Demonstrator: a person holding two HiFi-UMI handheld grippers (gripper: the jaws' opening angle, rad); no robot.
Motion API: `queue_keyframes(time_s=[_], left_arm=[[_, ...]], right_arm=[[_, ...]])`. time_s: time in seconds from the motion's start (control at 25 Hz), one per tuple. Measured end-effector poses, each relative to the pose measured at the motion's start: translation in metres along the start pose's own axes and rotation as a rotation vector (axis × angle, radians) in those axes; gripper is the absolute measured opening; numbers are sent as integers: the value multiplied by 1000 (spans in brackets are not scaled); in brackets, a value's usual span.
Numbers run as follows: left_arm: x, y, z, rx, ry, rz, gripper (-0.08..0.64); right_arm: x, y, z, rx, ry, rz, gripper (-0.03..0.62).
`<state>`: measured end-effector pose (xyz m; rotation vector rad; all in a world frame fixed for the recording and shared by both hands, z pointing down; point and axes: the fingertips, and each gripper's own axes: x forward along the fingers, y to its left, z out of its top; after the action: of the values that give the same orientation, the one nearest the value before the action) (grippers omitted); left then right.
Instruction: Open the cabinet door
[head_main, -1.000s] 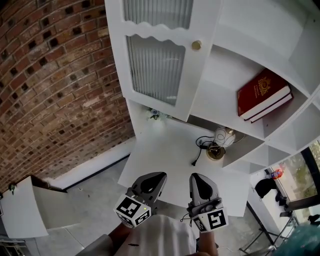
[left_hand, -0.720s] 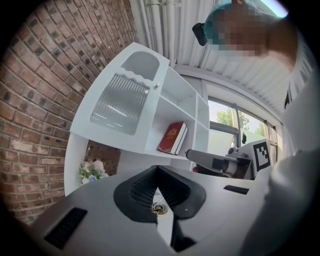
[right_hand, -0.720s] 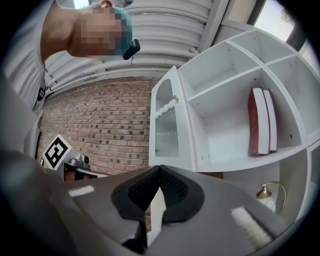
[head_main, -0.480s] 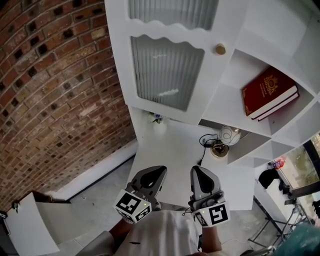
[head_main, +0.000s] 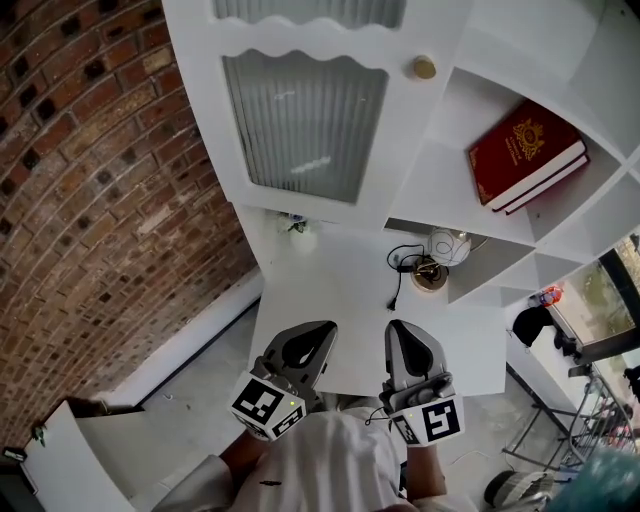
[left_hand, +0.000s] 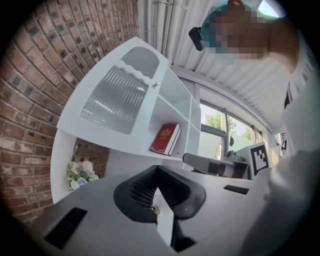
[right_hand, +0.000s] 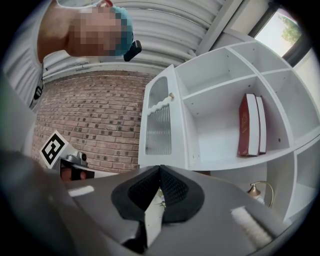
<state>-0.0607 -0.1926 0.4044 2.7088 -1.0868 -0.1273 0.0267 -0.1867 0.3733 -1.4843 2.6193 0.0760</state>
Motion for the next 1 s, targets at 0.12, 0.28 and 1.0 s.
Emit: queue_keyframes(time_s=[0.12,0.28,1.0], left_arm=[[0,-2,-1,0,6,4,9],[0,-2,3,10,3,7,9],[27,6,11,49,20,18,9]], right_arm=[[-1,1,-1,6,-4,3,12],[3,1,1,4,-17,9,12],[24,-28,3,2,-34,25,66]])
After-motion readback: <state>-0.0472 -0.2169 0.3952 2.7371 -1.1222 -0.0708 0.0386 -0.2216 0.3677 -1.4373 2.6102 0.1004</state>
